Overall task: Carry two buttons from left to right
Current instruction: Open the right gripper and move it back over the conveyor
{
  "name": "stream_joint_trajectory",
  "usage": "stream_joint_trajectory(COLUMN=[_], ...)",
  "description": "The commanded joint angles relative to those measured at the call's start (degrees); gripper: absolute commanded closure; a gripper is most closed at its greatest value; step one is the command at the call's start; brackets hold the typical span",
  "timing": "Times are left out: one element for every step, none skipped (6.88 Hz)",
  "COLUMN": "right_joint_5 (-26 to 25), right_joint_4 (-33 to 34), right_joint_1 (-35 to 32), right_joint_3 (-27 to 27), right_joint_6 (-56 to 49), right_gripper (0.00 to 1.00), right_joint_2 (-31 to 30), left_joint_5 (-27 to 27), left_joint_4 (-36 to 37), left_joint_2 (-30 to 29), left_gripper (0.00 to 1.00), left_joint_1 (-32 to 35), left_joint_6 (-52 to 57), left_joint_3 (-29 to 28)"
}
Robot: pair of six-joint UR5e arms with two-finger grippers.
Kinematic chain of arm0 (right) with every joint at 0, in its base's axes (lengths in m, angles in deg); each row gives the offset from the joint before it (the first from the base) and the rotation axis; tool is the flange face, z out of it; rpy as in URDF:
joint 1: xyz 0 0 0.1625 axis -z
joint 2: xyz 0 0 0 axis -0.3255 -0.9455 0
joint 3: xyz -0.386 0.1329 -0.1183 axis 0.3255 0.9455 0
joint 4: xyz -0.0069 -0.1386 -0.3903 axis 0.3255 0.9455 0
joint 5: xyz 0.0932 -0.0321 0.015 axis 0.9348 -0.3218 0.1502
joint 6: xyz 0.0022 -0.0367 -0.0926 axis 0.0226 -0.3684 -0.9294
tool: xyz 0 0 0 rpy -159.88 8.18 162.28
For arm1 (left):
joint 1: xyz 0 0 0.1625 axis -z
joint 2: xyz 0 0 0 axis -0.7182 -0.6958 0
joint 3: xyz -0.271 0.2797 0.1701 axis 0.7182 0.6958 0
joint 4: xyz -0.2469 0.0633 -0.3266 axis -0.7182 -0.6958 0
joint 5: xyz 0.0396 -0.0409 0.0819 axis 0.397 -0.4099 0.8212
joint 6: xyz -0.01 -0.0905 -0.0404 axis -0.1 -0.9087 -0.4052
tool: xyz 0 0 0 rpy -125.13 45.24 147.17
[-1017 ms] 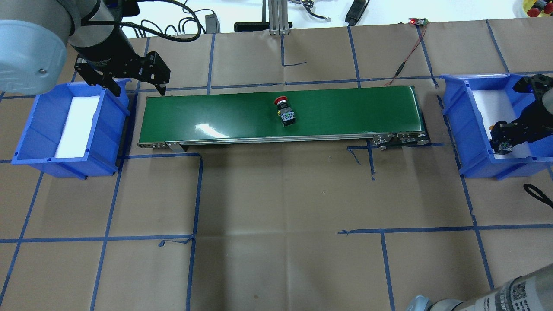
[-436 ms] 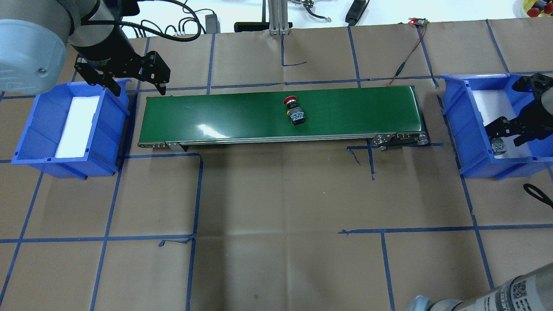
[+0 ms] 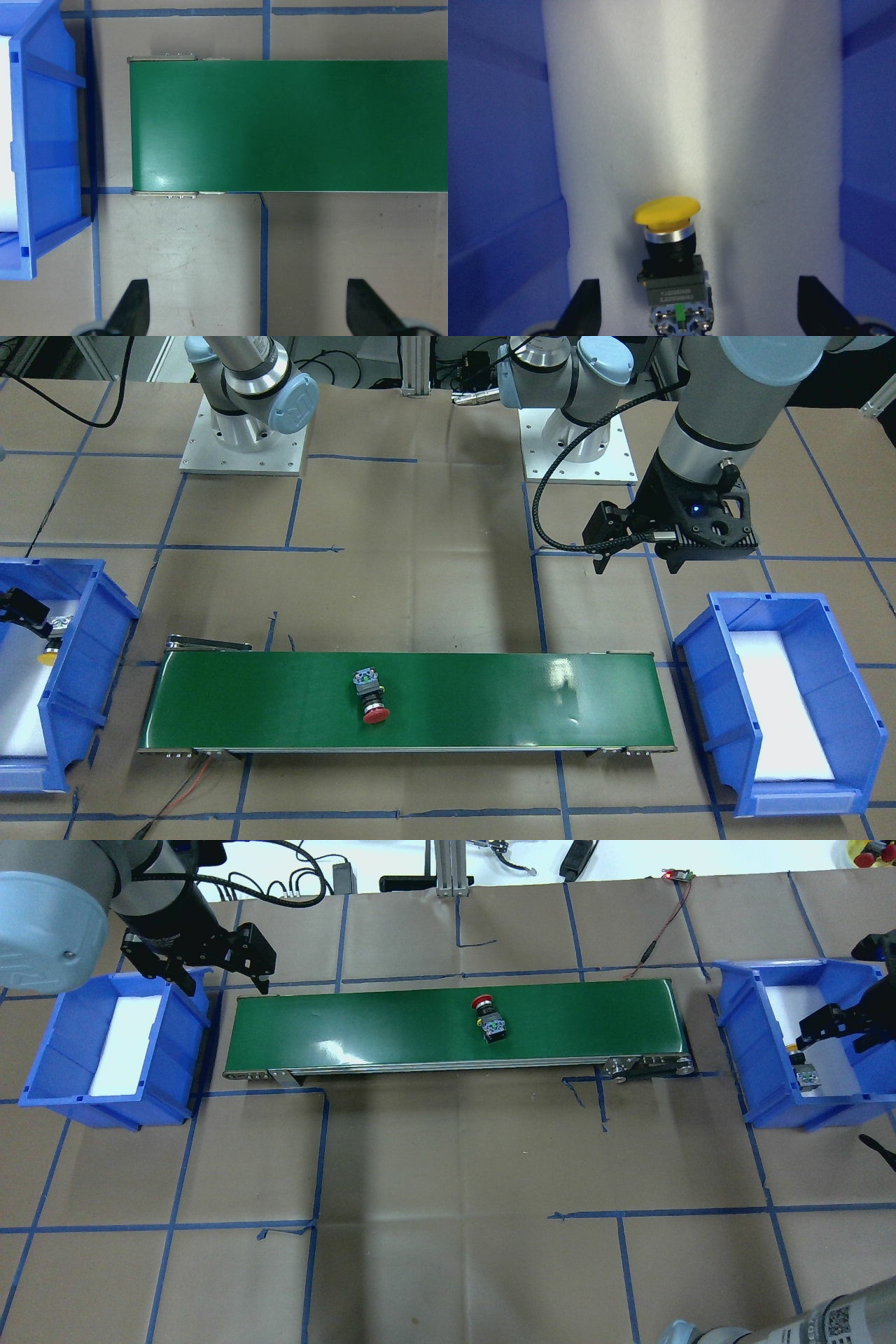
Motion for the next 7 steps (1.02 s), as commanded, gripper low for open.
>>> stream_joint_trajectory(right_joint_5=[-0.4,-0.1,-0.1,-0.4,0.0,0.2,-0.6], right_joint_4=[-7.0,-12.3,-18.8,-25.7,-28.2,-27.2,-26.7], right_joint_1=[-3.2,-6.4,-10.4,-15.1,-19.9,-25.7,-30.7], right_joint_3=[7.7,13.2,18.9,22.4,22.7,22.5,22.5], right_joint_6=[5.9,11.1,14.1,17.7,22.6,27.1,29.9], right_gripper=[0.0,0.0,0.0,0.0,0.0,0.0,0.0], right_joint_2=[-2.8,-3.2,-3.3,-3.8,-5.8,-6.4,-6.1], left_joint_5=[0.0,-0.1,-0.1,-0.1,0.0,0.0,0.0], left_joint_4=[0.0,0.0,0.0,0.0,0.0,0.0,0.0], left_joint_2=[-0.1,-0.1,0.0,-0.1,-0.2,-0.2,-0.3], left_gripper=[0.0,0.0,0.0,0.0,0.0,0.0,0.0], left_joint_1=[0.0,0.0,0.0,0.0,0.0,0.0,0.0], left_joint_6=[0.0,0.0,0.0,0.0,0.0,0.0,0.0], left_joint_3=[-0.1,-0.1,-0.1,-0.1,-0.2,-0.3,-0.3])
